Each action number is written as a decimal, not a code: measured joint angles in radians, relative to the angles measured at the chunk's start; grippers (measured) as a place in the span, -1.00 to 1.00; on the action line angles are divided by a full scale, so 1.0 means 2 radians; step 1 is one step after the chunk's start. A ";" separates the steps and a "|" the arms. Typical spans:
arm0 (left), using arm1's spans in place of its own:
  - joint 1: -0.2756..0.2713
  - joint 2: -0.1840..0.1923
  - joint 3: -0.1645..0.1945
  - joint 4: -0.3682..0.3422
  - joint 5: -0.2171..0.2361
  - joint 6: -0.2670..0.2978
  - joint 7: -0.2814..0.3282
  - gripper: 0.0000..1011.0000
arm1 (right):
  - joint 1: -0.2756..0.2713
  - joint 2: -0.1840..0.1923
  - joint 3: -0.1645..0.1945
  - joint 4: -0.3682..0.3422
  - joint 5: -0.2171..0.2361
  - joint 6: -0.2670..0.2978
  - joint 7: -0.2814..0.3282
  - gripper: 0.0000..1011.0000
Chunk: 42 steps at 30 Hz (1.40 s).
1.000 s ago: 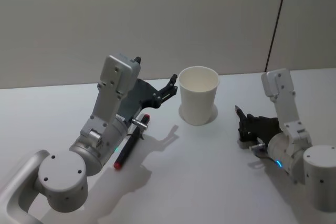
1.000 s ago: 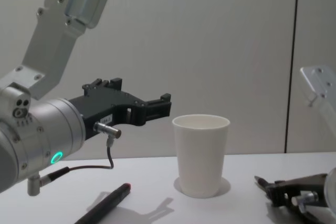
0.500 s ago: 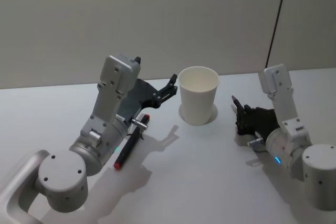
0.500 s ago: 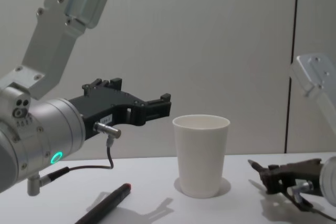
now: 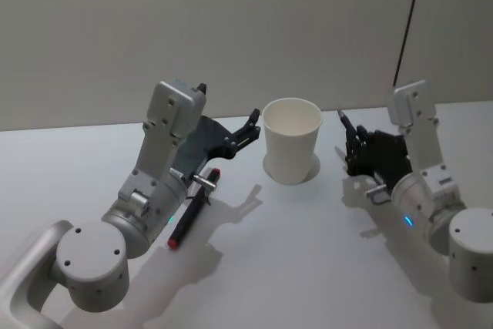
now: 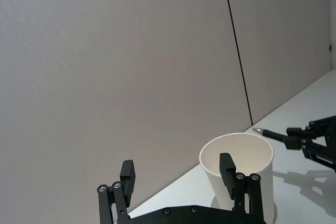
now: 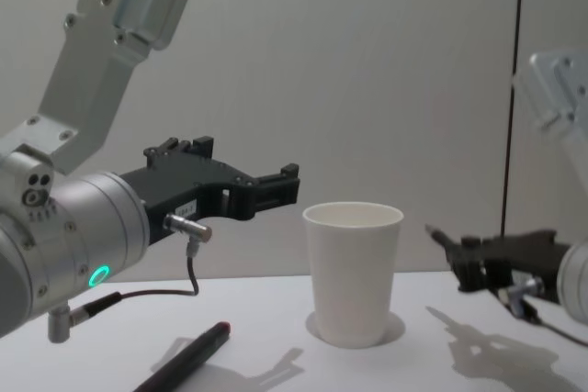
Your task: Place the pen into the pen holder.
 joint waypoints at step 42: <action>0.000 0.000 0.000 0.000 0.000 0.000 0.000 0.98 | 0.097 -0.024 0.016 0.083 0.010 -0.323 0.079 -0.77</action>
